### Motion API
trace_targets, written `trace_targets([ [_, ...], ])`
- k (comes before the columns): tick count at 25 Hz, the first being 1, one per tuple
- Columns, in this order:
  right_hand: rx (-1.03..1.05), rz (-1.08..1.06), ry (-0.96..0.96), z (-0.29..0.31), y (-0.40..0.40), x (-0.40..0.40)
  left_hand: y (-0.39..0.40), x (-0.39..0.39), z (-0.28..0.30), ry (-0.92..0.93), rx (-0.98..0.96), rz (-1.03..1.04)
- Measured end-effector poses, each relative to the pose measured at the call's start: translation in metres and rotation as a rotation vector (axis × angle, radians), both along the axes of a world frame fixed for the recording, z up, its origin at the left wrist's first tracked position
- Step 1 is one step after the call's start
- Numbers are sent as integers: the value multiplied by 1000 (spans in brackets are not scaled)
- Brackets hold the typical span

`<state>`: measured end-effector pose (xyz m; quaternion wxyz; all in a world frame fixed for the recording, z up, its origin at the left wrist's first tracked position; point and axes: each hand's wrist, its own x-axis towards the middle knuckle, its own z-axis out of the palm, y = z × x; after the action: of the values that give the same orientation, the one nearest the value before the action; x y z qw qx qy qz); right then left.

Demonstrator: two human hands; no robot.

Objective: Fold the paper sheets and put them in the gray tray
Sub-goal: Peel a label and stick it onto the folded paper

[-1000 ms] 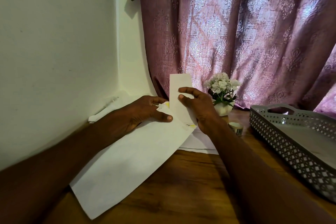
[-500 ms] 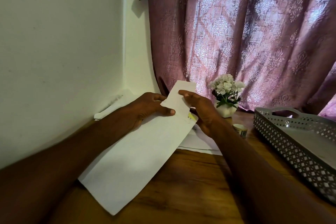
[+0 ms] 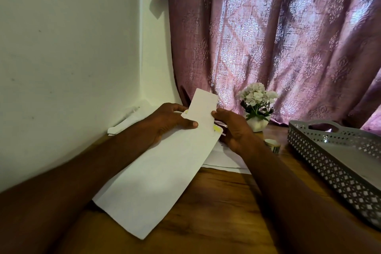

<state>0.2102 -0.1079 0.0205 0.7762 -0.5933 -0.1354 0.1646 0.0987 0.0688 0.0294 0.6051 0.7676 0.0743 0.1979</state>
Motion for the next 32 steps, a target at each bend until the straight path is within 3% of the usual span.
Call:
trace_targets([
  [11, -29, -43, -55, 7, 8, -11, 5, 1, 0, -27, 32, 8],
  [19, -65, 24, 5, 6, 8, -18, 8, 2, 2, -16, 5, 10],
  [32, 246, -20, 206, 14, 2, -22, 3, -4, 3, 1, 8, -10],
])
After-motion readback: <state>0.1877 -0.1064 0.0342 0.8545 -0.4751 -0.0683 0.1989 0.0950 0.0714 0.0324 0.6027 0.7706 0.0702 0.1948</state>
